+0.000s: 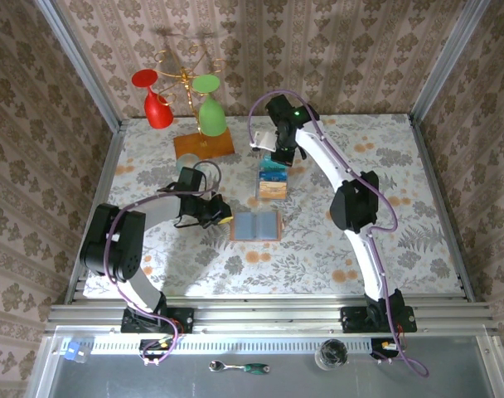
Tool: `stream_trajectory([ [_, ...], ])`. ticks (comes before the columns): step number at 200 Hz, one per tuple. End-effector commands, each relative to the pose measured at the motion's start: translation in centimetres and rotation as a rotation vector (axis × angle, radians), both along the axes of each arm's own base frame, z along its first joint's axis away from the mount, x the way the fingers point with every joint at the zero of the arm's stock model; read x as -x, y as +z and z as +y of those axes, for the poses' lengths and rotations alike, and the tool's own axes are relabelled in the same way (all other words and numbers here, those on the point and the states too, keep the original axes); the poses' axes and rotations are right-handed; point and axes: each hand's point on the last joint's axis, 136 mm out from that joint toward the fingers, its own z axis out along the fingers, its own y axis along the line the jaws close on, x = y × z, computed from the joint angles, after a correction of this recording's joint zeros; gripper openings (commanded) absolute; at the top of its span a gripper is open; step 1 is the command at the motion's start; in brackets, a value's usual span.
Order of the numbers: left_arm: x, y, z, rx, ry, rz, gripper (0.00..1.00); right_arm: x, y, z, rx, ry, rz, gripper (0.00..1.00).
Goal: Take the credit cards out of the card holder
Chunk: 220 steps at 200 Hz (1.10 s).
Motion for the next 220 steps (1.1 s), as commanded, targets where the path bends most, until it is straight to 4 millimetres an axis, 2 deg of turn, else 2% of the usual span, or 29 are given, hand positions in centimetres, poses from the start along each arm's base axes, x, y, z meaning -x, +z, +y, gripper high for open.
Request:
stream_trajectory([
  [1, -0.5, 0.8, 0.4, -0.006, 0.007, -0.026, 0.08, -1.3, -0.1, -0.4, 0.024, 0.001, -0.042, 0.00],
  [35, -0.4, 0.6, 0.6, -0.009, 0.009, -0.019, 0.08, -1.9, -0.3, -0.5, 0.035, -0.018, -0.059, 0.12],
  [102, -1.5, 1.2, 1.1, -0.011, 0.013, -0.057, 0.08, -1.8, 2.1, -0.9, 0.000, -0.080, -0.113, 0.17],
  [121, -2.4, 1.0, 2.7, -0.072, 0.041, -0.095, 0.10, -1.7, 2.3, -1.5, -0.005, -0.127, -0.138, 0.23],
  [156, -3.7, 0.8, 6.8, -0.218, 0.072, -0.151, 0.16, -1.2, 3.1, -3.0, -0.056, -0.253, -0.208, 0.49],
  [194, -4.9, 1.5, 11.3, -0.360, 0.123, -0.226, 0.39, 0.6, 3.3, -5.7, -0.088, -0.378, -0.297, 0.74],
  [213, -5.1, 1.8, 13.4, -0.409, 0.154, -0.257, 0.49, 1.8, 3.0, -7.3, -0.089, -0.436, -0.316, 0.79],
  [220, -5.1, 1.8, 14.2, -0.425, 0.167, -0.264, 0.55, 2.3, 2.9, -7.9, -0.089, -0.461, -0.323, 0.86],
])
